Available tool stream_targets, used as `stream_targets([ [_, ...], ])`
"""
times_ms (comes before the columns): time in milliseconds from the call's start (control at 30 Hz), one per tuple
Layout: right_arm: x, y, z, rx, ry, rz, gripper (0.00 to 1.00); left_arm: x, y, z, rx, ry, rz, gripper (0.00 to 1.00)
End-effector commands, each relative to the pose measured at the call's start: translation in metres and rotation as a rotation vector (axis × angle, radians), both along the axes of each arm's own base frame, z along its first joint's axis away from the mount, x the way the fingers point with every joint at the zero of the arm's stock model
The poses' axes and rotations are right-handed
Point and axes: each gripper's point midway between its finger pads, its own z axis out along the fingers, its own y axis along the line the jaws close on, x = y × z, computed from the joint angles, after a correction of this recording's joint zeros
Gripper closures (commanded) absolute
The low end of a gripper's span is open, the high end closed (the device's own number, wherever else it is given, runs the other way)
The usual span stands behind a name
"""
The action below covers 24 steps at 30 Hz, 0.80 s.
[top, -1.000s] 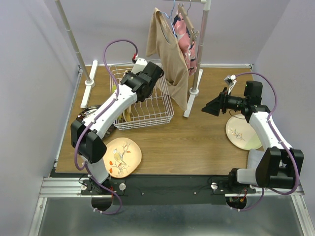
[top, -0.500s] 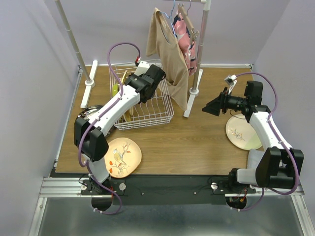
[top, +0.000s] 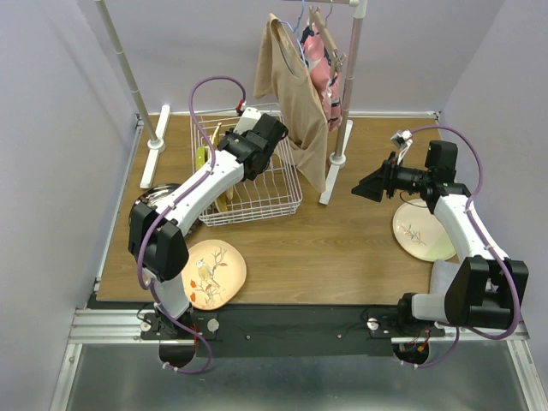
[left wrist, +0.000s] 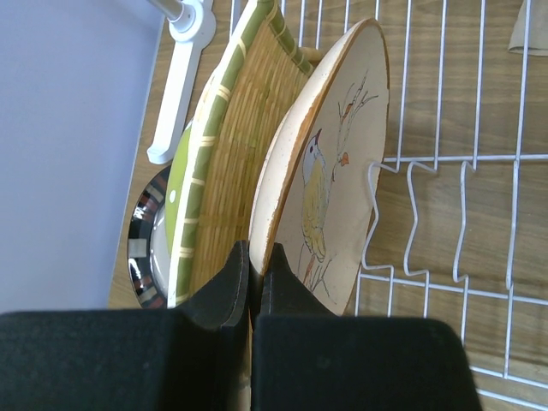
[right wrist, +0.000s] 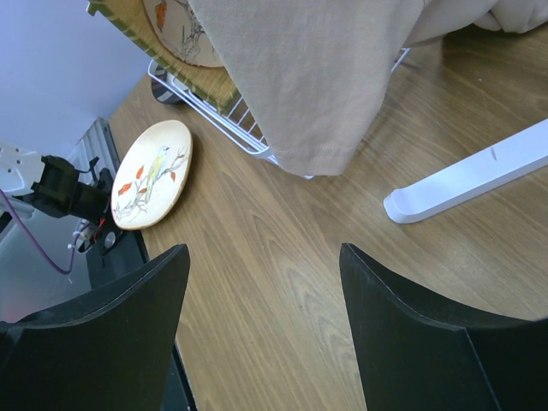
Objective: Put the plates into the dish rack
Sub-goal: Insert the plate into the dish rack
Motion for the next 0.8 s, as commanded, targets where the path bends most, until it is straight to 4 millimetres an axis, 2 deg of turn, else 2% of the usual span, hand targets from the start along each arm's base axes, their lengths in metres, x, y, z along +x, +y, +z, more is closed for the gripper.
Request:
stream_targets([
  [0, 0.001, -0.004, 0.000, -0.009, -0.010, -0.019, 0.21, -0.008, 0.002, -0.027, -0.008, 0.104, -0.026, 1.00],
  [300, 0.002, -0.005, -0.002, -0.010, -0.006, -0.021, 0.21, -0.015, 0.002, -0.042, -0.020, 0.151, -0.042, 0.91],
  [467, 0.002, -0.005, -0.002, -0.009, -0.005, -0.021, 0.21, -0.017, 0.002, -0.040, -0.014, 0.162, -0.047, 0.87],
  [567, 0.002, -0.005, -0.002, -0.010, -0.006, -0.021, 0.21, -0.016, 0.002, -0.037, -0.015, 0.161, -0.050, 0.80],
  [767, 0.003, -0.005, -0.002, -0.010, -0.005, -0.022, 0.21, -0.017, 0.002, -0.035, -0.010, 0.169, -0.049, 0.78],
])
